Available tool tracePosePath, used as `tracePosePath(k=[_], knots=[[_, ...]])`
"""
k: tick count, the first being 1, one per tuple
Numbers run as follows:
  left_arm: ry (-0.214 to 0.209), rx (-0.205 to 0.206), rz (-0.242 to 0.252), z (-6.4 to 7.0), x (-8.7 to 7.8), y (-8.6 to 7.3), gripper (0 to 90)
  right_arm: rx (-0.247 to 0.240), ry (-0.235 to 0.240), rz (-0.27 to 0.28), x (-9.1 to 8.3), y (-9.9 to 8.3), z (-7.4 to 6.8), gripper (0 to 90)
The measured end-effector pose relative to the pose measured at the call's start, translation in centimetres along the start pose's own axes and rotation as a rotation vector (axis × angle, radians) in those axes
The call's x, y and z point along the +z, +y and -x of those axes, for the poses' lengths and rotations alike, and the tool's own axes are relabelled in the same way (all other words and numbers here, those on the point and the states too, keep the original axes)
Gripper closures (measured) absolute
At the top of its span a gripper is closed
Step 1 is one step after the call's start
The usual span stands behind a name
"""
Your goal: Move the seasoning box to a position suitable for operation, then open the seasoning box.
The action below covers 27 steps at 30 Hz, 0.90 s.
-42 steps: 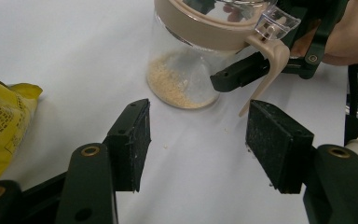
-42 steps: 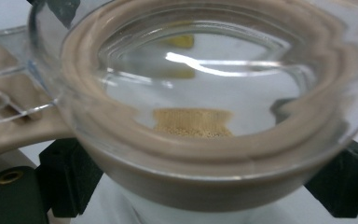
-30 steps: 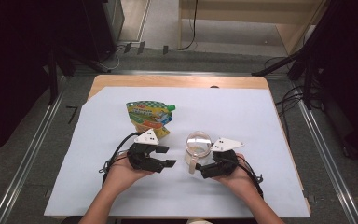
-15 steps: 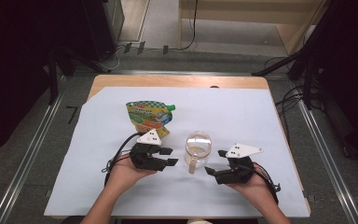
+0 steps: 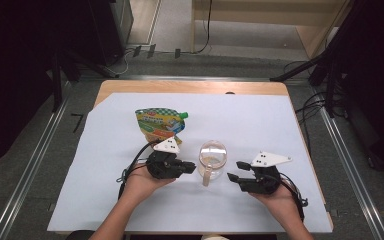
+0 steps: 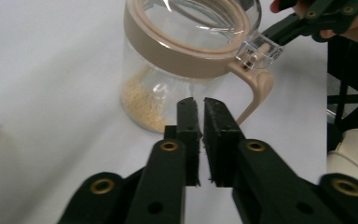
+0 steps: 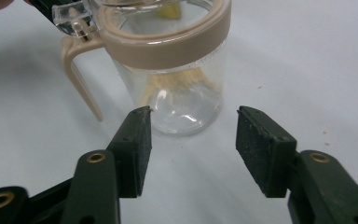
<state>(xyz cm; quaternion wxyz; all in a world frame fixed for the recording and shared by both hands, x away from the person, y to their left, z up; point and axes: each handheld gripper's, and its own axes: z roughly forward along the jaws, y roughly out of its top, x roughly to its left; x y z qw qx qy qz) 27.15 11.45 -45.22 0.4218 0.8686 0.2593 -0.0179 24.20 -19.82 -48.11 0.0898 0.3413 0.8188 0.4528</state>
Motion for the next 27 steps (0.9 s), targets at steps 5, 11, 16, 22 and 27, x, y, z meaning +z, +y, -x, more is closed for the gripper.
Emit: tracePosePath(k=[5,11,16,22,27], knots=[[-0.008,0.02,0.016,0.1,0.1,0.6,90.0,0.01,-0.008,-0.001,0.2,0.1,0.2,50.3],[-0.021,0.027,-0.015,0.4,0.8,1.3,90.0,0.018,-0.023,0.016,-0.5,-0.1,0.6,58.5],[-0.045,0.041,-0.027,0.9,1.5,1.7,90.0,0.026,-0.032,0.036,-1.0,-0.1,0.7,59.6],[-0.06,0.039,-0.017,1.1,1.6,1.9,90.0,0.025,-0.046,0.038,-1.2,0.0,0.7,62.1],[-0.055,0.047,-0.018,1.4,1.7,2.0,90.0,0.026,-0.045,0.038,-1.2,0.0,0.7,64.1]])
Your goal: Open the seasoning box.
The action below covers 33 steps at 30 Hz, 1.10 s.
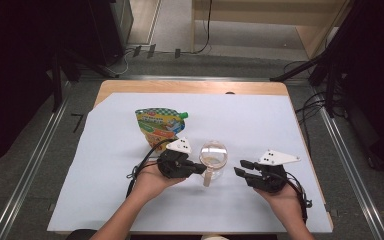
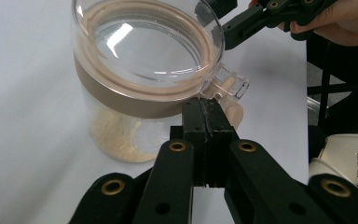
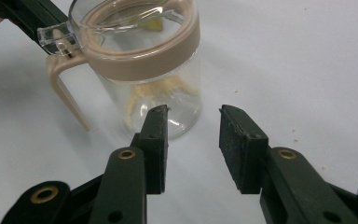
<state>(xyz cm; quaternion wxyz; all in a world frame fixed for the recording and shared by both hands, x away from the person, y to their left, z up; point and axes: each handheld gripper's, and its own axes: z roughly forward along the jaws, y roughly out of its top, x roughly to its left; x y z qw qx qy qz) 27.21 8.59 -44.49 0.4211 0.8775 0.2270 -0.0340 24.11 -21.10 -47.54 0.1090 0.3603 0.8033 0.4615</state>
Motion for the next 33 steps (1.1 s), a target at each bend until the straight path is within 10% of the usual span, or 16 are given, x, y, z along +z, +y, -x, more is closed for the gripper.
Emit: tracePosePath(k=[24,33], knots=[[-0.014,0.041,0.001,2.9,2.7,1.1,90.0,0.023,0.012,0.021,-1.2,0.0,-1.0,76.1],[-0.001,0.017,0.02,2.4,0.9,0.7,86.4,-0.001,0.066,0.008,-2.4,-0.8,-3.4,90.0]])
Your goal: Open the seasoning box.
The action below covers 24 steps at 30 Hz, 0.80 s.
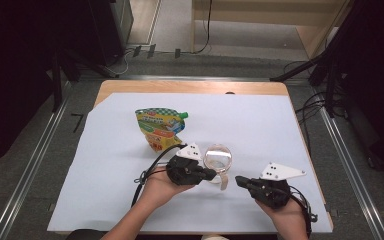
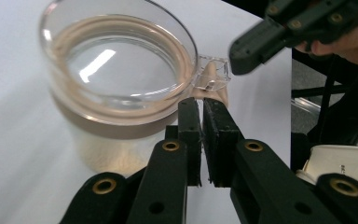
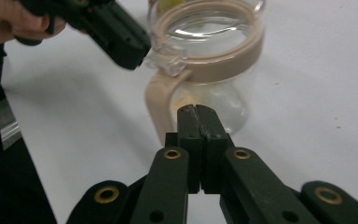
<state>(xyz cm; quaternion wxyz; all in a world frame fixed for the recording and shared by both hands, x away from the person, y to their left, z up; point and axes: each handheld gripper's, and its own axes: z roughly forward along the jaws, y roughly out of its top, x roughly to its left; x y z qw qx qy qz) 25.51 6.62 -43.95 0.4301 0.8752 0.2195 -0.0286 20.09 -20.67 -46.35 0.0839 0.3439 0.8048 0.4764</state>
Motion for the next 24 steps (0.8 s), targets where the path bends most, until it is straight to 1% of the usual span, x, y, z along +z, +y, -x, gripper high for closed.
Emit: tracePosePath(k=[2,6,7,8,9,12,14,15,16,18,19,20,24], knots=[[0.009,-0.013,-0.003,-0.3,-0.5,-0.1,83.6,-0.006,0.012,-0.003,0.1,-0.1,-0.6,90.0],[0.017,-0.049,0.009,-1.1,-1.4,-0.4,77.1,-0.034,0.035,-0.013,0.5,-0.1,-1.7,90.0],[0.022,-0.05,0.01,-1.2,-1.6,-0.5,74.5,-0.035,0.042,-0.017,0.7,-0.1,-2.0,90.0],[0.022,-0.054,0.013,-1.4,-1.7,-0.5,72.8,-0.045,0.049,-0.019,1.0,-0.1,-2.2,90.0],[0.019,-0.056,0.016,-1.5,-1.8,-0.6,71.3,-0.043,0.054,-0.022,1.2,-0.1,-2.3,90.0],[0.039,-0.049,0.012,-1.9,-1.9,-0.9,63.3,-0.052,0.074,-0.037,2.1,-0.2,-2.8,90.0],[0.056,-0.041,0.014,-2.2,-1.9,-1.1,56.9,-0.05,0.078,-0.04,2.6,-0.3,-3.1,90.0],[0.07,-0.032,0.028,-2.3,-1.8,-1.3,52.8,-0.043,0.08,-0.035,2.8,-0.3,-3.2,90.0],[0.079,-0.035,0.04,-2.4,-1.8,-1.4,47.9,-0.035,0.079,-0.036,3.0,-0.3,-3.4,90.0],[0.071,-0.055,0.046,-2.7,-1.8,-1.6,46.5,-0.032,0.072,-0.04,3.4,-0.4,-3.5,90.0],[0.074,-0.056,0.039,-2.8,-1.8,-1.6,46.3,-0.03,0.075,-0.04,3.6,-0.4,-3.6,90.0],[0.077,-0.055,0.039,-2.9,-1.8,-1.6,45.9,-0.039,0.071,-0.042,3.8,-0.4,-3.6,90.0],[0.069,-0.057,0.027,-3.0,-1.7,-1.7,45.1,-0.035,0.062,-0.049,4.3,-0.6,-3.5,90.0]])
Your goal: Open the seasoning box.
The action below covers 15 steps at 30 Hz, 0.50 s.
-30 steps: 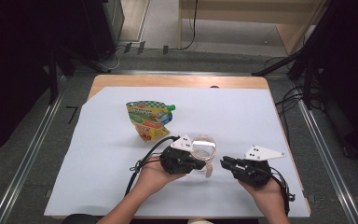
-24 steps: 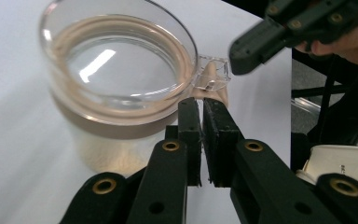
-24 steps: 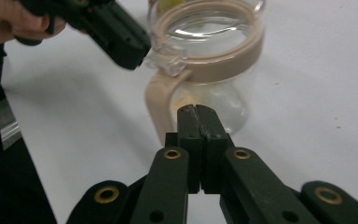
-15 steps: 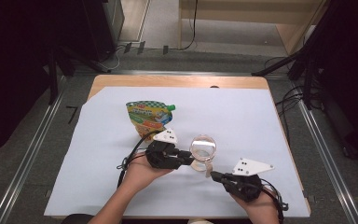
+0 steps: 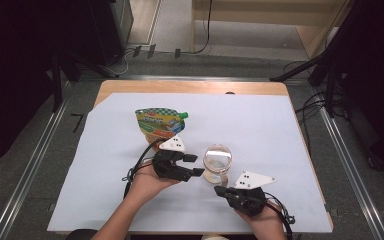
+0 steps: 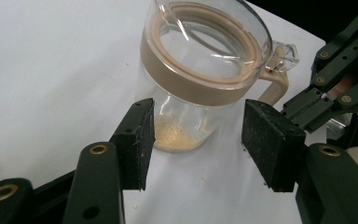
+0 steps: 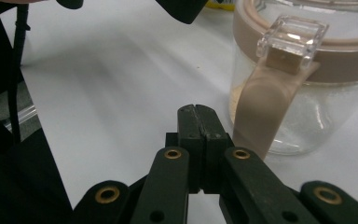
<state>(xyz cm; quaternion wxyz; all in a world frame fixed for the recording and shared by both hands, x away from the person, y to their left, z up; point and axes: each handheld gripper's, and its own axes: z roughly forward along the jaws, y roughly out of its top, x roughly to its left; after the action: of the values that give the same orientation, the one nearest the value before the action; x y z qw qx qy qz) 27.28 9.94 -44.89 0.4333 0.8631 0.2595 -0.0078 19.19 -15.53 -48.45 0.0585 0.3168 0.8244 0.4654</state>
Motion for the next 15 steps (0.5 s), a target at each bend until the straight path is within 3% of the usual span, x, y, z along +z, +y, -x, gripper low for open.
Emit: tracePosePath(k=[6,15], knots=[[-0.001,-0.013,-0.006,-0.22,0.16,-0.26,43.6,0.007,-0.037,-0.011,0.34,-0.13,0.38,90.0],[0.013,-0.012,-0.012,-0.32,0.26,-0.49,42.9,-0.008,-0.037,-0.019,0.42,-0.24,0.45,90.0]])
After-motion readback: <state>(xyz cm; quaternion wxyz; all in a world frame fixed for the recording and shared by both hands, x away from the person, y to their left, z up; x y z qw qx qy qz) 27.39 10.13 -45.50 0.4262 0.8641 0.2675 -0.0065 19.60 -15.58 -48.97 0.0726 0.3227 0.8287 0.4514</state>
